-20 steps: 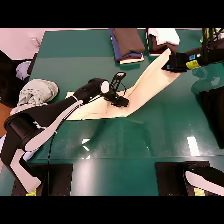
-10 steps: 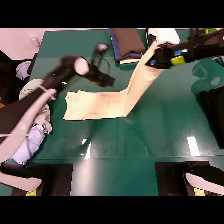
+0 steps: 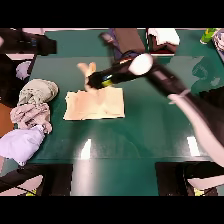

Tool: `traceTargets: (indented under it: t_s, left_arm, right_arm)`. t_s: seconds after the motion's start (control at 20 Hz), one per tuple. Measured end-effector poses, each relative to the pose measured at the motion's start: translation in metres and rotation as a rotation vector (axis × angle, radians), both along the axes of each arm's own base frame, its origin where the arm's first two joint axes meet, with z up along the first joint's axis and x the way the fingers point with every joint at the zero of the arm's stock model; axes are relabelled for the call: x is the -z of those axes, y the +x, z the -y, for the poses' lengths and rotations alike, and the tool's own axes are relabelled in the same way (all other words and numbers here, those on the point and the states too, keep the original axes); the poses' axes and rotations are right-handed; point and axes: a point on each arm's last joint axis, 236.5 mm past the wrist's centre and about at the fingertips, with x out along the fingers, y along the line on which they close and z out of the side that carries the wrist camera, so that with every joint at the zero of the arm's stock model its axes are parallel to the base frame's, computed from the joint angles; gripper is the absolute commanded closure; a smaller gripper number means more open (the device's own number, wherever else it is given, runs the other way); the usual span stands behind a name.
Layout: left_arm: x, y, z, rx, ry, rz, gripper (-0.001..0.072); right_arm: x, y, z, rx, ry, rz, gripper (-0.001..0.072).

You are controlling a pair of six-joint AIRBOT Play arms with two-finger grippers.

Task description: Fold the shirts.

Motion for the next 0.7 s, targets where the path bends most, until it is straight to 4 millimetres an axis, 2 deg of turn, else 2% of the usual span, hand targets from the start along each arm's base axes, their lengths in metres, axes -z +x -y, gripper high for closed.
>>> traceTargets:
  t_s: [0.05, 0.1, 0.2, 0.3, 0.4, 0.45, 0.55, 0.6, 0.65, 0.7]
  left_arm:
    - [-0.004, -0.004, -0.006, -0.011, 0.004, 0.004, 0.0681]
    - [-0.007, -0.007, -0.010, -0.017, 0.008, 0.004, 0.0681]
    - [-0.007, -0.013, -0.017, -0.028, 0.020, -0.009, 0.0681]
    - [-0.005, -0.017, -0.021, -0.031, 0.035, -0.023, 0.0681]
    - [-0.003, -0.021, -0.022, -0.027, 0.045, -0.039, 0.0681]
    - [-0.001, -0.023, -0.023, -0.027, 0.049, -0.048, 0.0681]
    - [0.001, -0.025, -0.024, -0.026, 0.053, -0.062, 0.0681]
    - [0.002, -0.026, -0.023, -0.022, 0.051, -0.067, 0.0681]
    - [0.002, -0.027, -0.021, -0.017, 0.044, -0.072, 0.0681]
    - [0.003, -0.028, -0.019, -0.012, 0.035, -0.075, 0.0681]
  right_arm:
    - [0.011, -0.002, -0.022, -0.035, 0.000, 0.014, 0.0376]
    - [0.018, -0.003, -0.041, -0.063, 0.007, 0.029, 0.0273]
    - [0.022, -0.002, -0.063, -0.097, 0.018, 0.050, 0.0275]
    - [0.023, 0.006, -0.062, -0.104, 0.000, 0.049, 0.0279]
    - [0.031, 0.017, -0.037, -0.086, -0.074, 0.044, 0.0279]
    - [0.037, 0.024, -0.017, -0.061, -0.130, 0.040, 0.0279]
    - [0.056, 0.037, 0.037, 0.011, -0.270, 0.008, 0.0278]
    - [0.068, 0.040, 0.066, 0.051, -0.342, -0.023, 0.0251]
    - [0.080, 0.042, 0.097, 0.094, -0.408, -0.061, 0.0163]
    - [0.091, 0.042, 0.124, 0.135, -0.458, -0.100, 0.0118]
